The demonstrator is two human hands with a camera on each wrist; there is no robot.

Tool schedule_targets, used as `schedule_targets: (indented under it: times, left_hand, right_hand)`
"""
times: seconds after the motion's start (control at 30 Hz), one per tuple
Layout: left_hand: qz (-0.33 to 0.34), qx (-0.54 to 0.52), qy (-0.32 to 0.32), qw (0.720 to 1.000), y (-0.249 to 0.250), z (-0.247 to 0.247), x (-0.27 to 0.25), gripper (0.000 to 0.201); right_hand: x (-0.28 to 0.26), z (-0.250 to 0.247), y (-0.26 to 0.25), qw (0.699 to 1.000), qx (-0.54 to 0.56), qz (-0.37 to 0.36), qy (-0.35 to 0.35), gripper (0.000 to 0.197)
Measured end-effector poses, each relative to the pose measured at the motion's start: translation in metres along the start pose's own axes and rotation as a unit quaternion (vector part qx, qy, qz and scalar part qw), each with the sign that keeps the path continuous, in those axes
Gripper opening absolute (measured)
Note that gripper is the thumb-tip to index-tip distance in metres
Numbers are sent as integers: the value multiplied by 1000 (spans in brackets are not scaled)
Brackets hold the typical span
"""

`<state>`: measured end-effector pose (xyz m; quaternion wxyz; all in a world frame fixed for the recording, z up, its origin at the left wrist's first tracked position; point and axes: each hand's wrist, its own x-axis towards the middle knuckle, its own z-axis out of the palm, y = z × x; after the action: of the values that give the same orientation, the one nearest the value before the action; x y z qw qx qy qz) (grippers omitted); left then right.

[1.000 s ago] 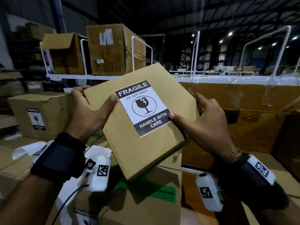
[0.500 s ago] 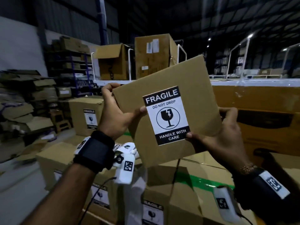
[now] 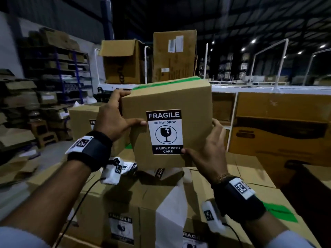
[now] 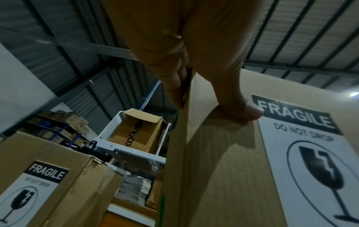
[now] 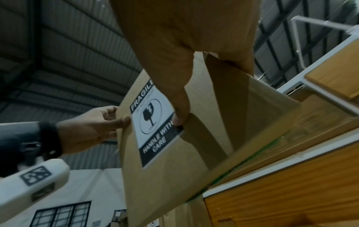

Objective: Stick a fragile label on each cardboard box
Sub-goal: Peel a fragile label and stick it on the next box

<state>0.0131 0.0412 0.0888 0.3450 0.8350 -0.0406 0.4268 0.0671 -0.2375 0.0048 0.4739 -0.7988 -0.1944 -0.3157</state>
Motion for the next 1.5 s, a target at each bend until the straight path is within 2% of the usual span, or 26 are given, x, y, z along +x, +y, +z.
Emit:
schedule_targets:
  times: [0.23, 0.6, 0.7, 0.87, 1.0, 1.13, 1.27, 1.37, 1.47, 1.5]
  left_hand:
    - [17, 63, -9, 998, -78, 14, 59, 101]
    - [19, 157, -53, 986, -196, 24, 113, 101]
    - [25, 209, -71, 975, -228, 28, 127, 106]
    - [87, 300, -106, 944, -262, 35, 139, 113]
    - [81, 266, -132, 951, -291, 38, 140, 110]
    - [106, 234, -136, 957, -308, 36, 142, 112]
    - [113, 205, -147, 961, -315, 36, 146, 111]
    - [122, 201, -144, 961, -320, 37, 146, 110]
    - [126, 194, -145, 962, -326, 36, 148, 109]
    - [126, 190, -146, 963, -328, 35, 148, 109]
  right_hand:
    - [48, 70, 18, 999, 0, 16, -46, 95]
    - [75, 193, 42, 995, -44, 47, -81, 90]
    - [75, 219, 46, 992, -63, 65, -92, 89]
    - [68, 251, 55, 985, -72, 105, -119, 87]
    - [67, 271, 62, 983, -91, 108, -114, 84]
    - [72, 281, 66, 985, -74, 123, -100, 65]
    - [69, 285, 71, 984, -80, 120, -106, 85]
    - [67, 283, 71, 983, -81, 113, -118, 80]
    - [68, 284, 68, 982, -97, 101, -128, 99]
    - [67, 285, 68, 982, -95, 93, -134, 100]
